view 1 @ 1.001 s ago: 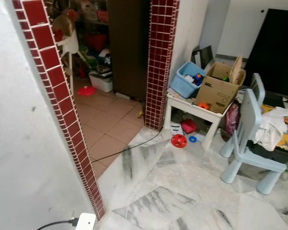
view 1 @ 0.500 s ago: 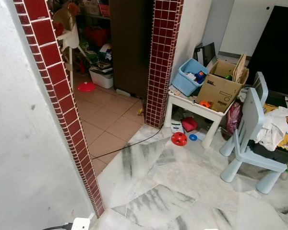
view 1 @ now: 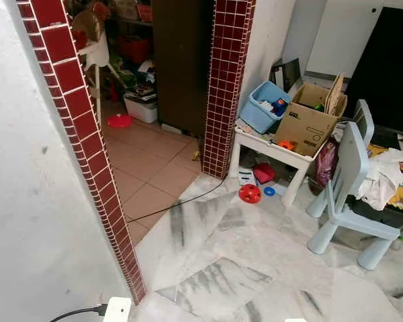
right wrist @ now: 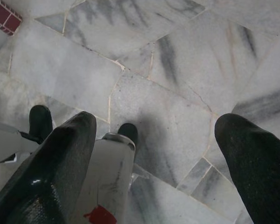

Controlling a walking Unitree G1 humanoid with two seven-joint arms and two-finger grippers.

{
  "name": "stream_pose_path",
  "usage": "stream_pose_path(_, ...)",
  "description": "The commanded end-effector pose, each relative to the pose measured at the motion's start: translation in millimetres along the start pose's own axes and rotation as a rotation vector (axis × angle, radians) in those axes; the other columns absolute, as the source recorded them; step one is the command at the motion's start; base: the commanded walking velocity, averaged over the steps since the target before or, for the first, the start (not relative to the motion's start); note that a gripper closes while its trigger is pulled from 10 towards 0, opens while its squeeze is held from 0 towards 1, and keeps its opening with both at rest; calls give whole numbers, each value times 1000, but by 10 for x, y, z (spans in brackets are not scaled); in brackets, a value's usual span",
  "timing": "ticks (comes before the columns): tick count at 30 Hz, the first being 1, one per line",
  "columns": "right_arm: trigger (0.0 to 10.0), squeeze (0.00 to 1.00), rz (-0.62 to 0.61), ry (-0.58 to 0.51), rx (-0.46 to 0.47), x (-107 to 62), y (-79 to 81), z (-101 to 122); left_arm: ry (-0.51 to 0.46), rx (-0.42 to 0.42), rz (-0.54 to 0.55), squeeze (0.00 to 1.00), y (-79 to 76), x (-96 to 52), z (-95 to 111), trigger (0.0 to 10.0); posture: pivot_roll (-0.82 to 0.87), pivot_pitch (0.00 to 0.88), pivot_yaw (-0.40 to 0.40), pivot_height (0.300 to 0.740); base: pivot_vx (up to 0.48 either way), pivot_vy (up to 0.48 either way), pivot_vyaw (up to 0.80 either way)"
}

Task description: Hang keys on a hook

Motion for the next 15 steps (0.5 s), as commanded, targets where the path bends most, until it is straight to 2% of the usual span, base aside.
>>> stream_pose_path(1, 10000, 0, 2, -5, -24, 6, 0, 26, -9, 7, -10, 0, -9, 5, 25, 10000, 2, 0, -18, 740, 0, 0, 0)
stream_pose_path(15, 10000, 0, 9, 0, -38, 6, 9, 22, -8, 8, -10, 0, -10, 5, 25, 10000, 2, 0, -18, 740, 0, 0, 0)
Point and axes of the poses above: a point about 5 cm out from each wrist's last joint towards the gripper, its own x axis pointing out of the wrist towards the gripper, its own z axis along the axis of the wrist's last joint, y = z × x, the point moved 1 cm from there along x, pointing out of the wrist towards the gripper, and after that the axes turned 2 degrees about x, right-handed, at the moved point
